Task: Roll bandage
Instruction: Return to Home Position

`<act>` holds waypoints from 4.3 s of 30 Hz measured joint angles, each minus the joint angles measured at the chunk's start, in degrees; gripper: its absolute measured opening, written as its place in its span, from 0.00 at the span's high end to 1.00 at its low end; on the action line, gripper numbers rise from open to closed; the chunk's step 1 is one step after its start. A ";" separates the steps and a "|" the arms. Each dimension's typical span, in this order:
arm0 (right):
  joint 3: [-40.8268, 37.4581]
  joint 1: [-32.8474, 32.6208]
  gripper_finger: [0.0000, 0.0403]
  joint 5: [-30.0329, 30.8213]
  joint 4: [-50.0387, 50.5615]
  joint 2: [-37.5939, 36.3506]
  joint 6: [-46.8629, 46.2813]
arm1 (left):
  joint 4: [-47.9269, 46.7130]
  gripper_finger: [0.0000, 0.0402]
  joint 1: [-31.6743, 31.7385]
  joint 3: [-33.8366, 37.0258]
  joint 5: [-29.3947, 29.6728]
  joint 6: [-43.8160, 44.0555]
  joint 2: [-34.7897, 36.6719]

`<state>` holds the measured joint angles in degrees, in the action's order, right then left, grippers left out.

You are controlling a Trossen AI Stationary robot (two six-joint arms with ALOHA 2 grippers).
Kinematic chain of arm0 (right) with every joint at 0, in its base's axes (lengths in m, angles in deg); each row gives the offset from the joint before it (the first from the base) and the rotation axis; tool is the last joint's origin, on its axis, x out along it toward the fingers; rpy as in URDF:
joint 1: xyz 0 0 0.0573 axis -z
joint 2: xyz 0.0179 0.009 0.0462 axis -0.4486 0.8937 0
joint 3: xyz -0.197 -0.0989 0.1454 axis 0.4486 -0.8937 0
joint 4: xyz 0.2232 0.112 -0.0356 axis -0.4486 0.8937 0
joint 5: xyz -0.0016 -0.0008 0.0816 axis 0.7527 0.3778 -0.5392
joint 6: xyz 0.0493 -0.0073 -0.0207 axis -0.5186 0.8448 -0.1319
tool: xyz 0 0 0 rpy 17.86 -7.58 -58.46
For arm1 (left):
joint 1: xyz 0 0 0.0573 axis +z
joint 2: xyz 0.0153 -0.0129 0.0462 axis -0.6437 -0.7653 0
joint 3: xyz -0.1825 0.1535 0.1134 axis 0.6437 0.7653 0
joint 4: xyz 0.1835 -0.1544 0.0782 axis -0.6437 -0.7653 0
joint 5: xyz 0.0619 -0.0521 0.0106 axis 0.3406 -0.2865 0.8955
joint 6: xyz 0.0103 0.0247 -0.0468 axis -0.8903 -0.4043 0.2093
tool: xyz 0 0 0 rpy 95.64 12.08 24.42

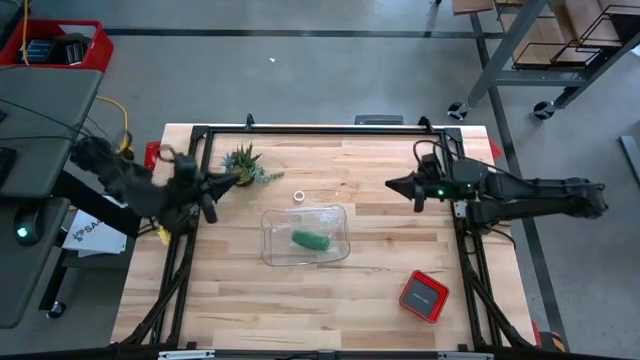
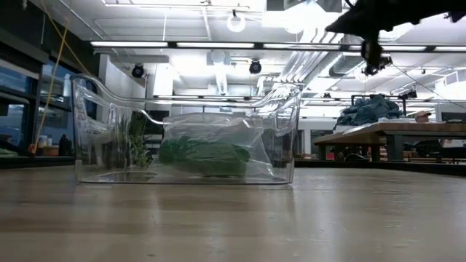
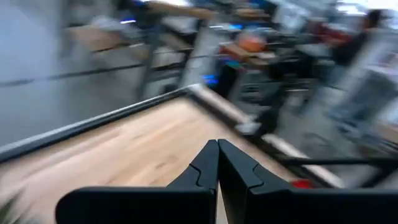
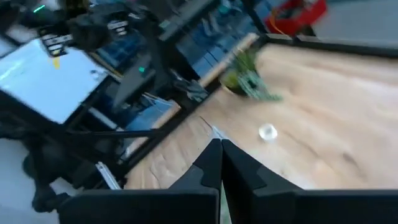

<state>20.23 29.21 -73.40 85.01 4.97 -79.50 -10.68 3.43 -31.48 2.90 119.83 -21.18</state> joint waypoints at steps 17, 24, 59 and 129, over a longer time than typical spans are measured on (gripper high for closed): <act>0.00 22.10 1.00 -23.37 -14.76 5.03 2.68 | 54.35 1.00 35.49 34.23 -51.08 -17.85 11.59; 0.00 24.24 1.00 -22.59 -14.73 5.03 1.68 | 59.23 1.00 37.39 45.59 -52.75 -18.07 17.54; -2.06 12.69 1.00 -17.51 -2.40 -11.76 14.70 | 52.93 1.00 35.89 60.54 -56.98 -10.88 34.25; -27.04 -3.75 1.00 -1.09 5.85 -12.63 22.36 | 52.77 1.00 35.91 60.49 -56.59 -10.53 34.25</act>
<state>-6.81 25.46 -74.49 90.86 -7.66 -57.14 42.09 39.33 29.01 -53.70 109.30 13.07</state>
